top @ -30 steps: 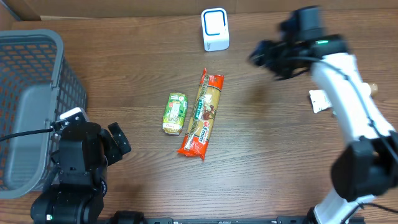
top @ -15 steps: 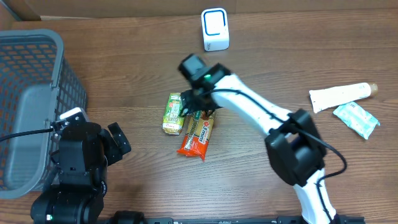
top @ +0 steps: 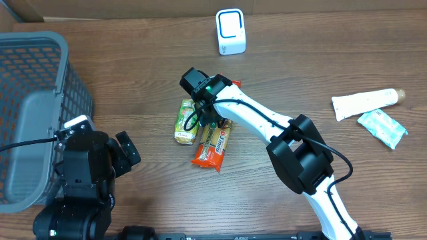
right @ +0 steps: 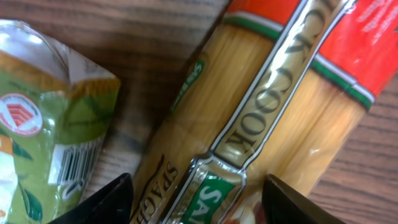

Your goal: Scan the item barcode

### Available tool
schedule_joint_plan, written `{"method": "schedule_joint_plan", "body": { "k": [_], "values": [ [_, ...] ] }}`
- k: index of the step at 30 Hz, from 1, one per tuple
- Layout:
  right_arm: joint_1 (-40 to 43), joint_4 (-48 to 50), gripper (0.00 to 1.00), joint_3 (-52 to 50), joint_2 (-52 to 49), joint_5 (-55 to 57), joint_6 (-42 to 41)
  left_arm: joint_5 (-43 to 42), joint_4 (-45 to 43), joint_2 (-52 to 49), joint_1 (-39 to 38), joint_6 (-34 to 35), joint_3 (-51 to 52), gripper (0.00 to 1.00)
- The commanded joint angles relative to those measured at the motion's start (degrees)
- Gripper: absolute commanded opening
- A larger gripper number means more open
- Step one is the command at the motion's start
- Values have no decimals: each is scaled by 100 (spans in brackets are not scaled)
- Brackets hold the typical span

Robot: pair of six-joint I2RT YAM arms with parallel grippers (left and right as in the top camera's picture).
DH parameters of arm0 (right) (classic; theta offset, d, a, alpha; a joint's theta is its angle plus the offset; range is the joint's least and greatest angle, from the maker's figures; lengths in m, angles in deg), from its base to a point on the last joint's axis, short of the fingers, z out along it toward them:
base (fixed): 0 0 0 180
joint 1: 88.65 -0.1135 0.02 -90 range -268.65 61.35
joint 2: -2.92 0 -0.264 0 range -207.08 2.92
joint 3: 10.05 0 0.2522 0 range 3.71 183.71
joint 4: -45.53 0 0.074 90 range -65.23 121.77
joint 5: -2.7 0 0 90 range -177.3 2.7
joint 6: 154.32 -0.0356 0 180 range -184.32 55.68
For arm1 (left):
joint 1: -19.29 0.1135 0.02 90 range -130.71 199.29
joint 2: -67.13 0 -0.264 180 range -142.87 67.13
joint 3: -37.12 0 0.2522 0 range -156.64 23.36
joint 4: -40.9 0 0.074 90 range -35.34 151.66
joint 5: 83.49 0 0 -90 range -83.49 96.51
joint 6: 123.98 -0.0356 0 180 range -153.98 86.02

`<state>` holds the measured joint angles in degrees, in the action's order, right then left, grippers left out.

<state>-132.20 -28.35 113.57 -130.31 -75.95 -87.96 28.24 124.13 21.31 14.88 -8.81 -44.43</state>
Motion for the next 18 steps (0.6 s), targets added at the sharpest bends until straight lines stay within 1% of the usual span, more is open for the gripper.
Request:
{"method": "schedule_joint_plan", "body": {
  "k": [1,3,4,6,8,10,11,12,15,18],
  "values": [
    [4,24,65,105,-278,319,-31,70,-2,7,15,59,4,99],
    [4,-55,65,105,-302,413,-33,70,-2,9,15,59,4,100],
    [4,-98,63,105,-302,459,-33,70,-2,9,15,59,4,100],
    [4,-205,55,105,-302,610,-31,70,-2,7,15,59,4,100],
    [4,-332,38,118,-302,730,-15,70,-2,9,15,59,4,100],
    [4,-487,26,170,-299,730,236,70,-2,9,15,59,4,100],
    [4,-581,17,203,-299,730,350,70,-2,7,15,59,4,100],
    [4,-667,13,238,-299,728,361,70,-2,7,15,59,4,100],
    [15,-955,4,407,-297,719,358,70,-4,9,15,59,4,99],
    [15,-1248,4,673,-297,699,358,70,-2,7,15,59,4,100]
  ]
}}
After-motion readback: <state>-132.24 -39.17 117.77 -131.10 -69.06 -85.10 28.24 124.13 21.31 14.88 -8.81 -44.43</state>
